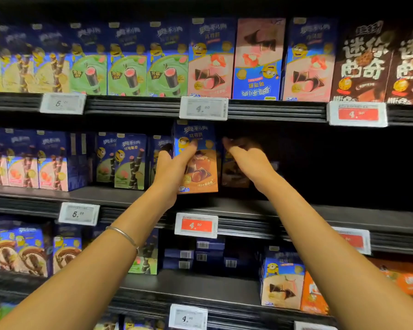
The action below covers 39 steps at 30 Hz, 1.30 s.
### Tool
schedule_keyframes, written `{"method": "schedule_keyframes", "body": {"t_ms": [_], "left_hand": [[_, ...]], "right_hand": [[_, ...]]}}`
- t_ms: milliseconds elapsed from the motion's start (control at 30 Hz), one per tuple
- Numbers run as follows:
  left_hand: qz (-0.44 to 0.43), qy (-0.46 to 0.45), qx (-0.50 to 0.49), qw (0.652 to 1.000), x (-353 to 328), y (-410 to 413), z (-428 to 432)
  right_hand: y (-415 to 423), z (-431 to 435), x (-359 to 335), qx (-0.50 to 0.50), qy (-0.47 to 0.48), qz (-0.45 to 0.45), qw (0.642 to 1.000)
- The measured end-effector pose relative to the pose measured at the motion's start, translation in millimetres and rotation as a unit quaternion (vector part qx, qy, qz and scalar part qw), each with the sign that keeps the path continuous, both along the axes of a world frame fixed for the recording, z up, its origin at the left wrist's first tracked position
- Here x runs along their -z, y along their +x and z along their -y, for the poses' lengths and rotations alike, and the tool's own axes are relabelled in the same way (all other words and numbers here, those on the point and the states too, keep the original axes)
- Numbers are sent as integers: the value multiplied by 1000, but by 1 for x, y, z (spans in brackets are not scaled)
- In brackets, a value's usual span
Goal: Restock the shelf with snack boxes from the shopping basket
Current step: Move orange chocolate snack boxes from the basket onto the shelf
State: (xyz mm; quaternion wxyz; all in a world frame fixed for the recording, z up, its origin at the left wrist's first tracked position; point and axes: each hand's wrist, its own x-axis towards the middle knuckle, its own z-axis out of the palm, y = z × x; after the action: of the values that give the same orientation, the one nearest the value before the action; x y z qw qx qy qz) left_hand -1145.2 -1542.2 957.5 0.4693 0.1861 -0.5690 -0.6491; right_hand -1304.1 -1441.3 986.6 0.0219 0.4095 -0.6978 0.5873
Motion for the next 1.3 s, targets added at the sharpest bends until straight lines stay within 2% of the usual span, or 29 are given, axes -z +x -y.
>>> {"method": "schedule_keyframes", "body": {"t_ms": [67,100,200,367,467,533,600,667,900,1133,1300], "left_hand": [[1,-3,-3,1000,0,-9,-6],[6,-7,-7,1000,1,-14,-9],[7,-13,-11,1000,4,-24,-14],[15,23,19,999,3,-30,-19],[17,-12,-57,998,10,-32,-11],[27,-27,-83,996,14,-33,-3],[29,-20,-85,996,16,-33,0],[28,-22,-83,996,15,-33,2],[39,-61,-80,994,17,-33,-1],[58,-88,-101,989,19,-38,2],[61,-86,-98,990,18,-40,4]], "right_hand": [[26,-15,1,-126,13,54,990],[32,-21,2,-155,35,52,986],[37,-32,5,-135,87,12,987],[14,-55,10,-145,77,58,985],[-13,-71,9,-99,59,94,989],[-38,-82,10,-7,81,48,995],[-64,-88,12,123,138,-21,982],[-85,-87,16,180,155,-36,971],[-120,-65,21,229,238,-144,933],[-138,-40,18,218,266,-132,930],[-143,-27,19,198,241,-114,943]]}}
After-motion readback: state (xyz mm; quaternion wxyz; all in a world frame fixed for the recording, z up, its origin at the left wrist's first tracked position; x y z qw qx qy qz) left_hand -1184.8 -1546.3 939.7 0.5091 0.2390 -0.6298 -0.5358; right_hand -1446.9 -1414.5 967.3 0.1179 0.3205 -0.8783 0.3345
